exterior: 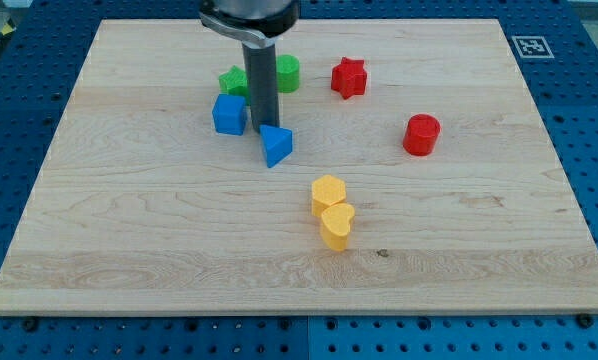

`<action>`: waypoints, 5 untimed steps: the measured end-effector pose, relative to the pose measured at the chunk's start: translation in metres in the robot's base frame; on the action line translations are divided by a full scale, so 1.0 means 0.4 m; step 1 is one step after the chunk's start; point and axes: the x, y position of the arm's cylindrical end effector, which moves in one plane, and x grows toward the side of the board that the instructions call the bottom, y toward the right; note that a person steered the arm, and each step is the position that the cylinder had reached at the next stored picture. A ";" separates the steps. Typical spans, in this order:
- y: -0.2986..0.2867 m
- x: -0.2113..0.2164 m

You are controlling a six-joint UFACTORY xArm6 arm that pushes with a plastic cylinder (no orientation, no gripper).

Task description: Push the yellow heart to the right side of the yellow hexagon

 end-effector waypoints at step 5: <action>0.302 0.318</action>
